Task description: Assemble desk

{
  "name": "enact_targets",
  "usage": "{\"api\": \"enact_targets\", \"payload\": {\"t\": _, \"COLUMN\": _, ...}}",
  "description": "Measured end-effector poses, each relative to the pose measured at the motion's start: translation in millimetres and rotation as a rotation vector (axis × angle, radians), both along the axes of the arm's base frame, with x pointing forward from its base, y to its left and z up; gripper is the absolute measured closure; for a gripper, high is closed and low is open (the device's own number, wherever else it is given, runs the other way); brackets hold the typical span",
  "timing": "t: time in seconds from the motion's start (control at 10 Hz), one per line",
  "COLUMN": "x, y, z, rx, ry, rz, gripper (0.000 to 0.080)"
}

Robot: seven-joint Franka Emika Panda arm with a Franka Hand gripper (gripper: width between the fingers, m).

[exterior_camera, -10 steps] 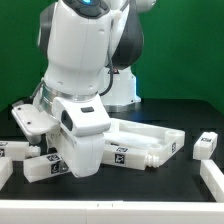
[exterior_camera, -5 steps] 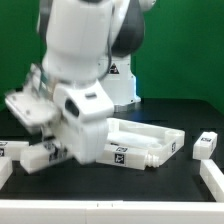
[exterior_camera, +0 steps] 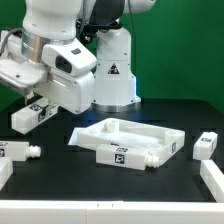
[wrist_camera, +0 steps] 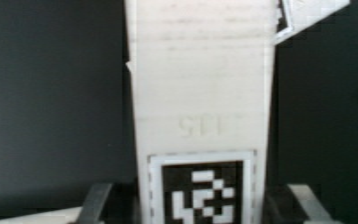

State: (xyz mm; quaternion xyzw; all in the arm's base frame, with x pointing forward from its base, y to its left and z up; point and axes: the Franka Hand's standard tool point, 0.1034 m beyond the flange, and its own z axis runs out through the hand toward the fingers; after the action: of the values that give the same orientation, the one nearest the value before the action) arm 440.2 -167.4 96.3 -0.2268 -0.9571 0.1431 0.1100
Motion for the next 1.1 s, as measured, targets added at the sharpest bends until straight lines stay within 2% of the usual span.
{"api": "enact_targets", "payload": {"t": 0.1, "x": -0.3, "y": 0.0, "z": -0.3, "rx": -0.001, "ry": 0.0, "rz": -0.009, "gripper": 0.0513}}
{"api": "enact_targets", "payload": {"t": 0.2, "x": -5.6, "y": -0.5, "z": 2.1, "rx": -0.003, "ry": 0.074, "rz": 0.0, "gripper": 0.0513}}
{"api": "enact_targets", "payload": {"t": 0.3, "x": -2.5, "y": -1.4, "z": 3.4, "rx": 0.014, "ry": 0.137, "rz": 0.038, "gripper": 0.0513}}
{"api": "enact_targets", "payload": {"t": 0.4, "x": -3.9, "y": -4.3, "z": 1.5, "rx": 0.106, "ry": 0.202, "rz": 0.142, "gripper": 0.0513}}
{"api": "enact_targets", "payload": {"t": 0.5, "x": -7.9, "y": -11.7, "z": -1.5, "rx": 0.168, "ry": 0.226, "rz": 0.178, "gripper": 0.0513}}
{"api": "enact_targets", "payload": {"t": 0.6, "x": -6.6, "y": -11.7, "z": -1.4, "rx": 0.131, "ry": 0.209, "rz": 0.115, "gripper": 0.0513}}
{"api": "enact_targets", "payload": {"t": 1.0, "x": -9.9, "y": -9.5, "z": -5.1, "rx": 0.138, "ry": 0.219, "rz": 0.115, "gripper": 0.0513}}
{"api": "enact_targets", "payload": {"t": 1.1, "x": -25.3, "y": -4.5, "z": -17.6, "rx": 0.155, "ry": 0.257, "rz": 0.107, "gripper": 0.0513}}
